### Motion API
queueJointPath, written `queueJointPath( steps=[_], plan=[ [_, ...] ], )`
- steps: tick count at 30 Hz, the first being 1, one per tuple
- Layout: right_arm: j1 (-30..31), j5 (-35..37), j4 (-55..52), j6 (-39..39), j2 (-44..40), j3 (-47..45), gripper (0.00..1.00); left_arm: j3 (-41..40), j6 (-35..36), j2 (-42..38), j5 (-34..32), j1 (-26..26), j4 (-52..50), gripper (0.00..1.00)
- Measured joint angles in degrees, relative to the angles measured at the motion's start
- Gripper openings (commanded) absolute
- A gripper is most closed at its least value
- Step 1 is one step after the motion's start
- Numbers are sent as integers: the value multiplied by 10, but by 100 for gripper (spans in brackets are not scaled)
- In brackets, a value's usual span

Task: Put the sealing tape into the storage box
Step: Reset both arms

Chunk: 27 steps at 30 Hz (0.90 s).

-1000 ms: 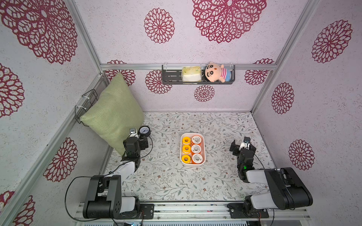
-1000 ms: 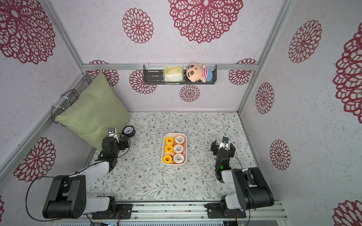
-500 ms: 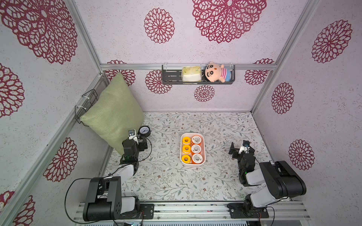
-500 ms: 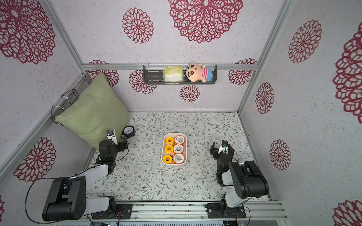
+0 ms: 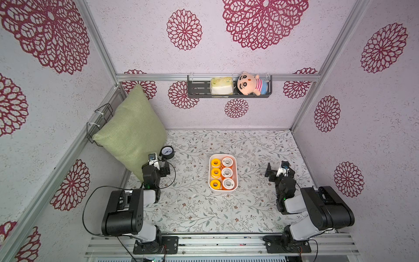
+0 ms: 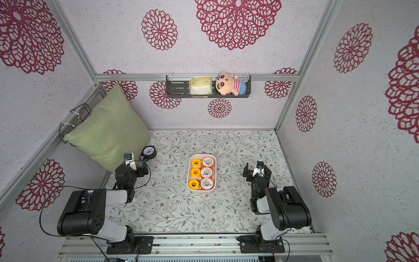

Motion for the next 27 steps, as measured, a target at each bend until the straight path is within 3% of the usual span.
queueJointPath(
  steps=[7,27],
  plan=[
    [-1,0,-2,0,0,0,99,17,-24,2,-30,5,-5,97],
    [-1,0,-5,0,0,0,99,17,-33,3,-34,5,-5,97]
  ],
)
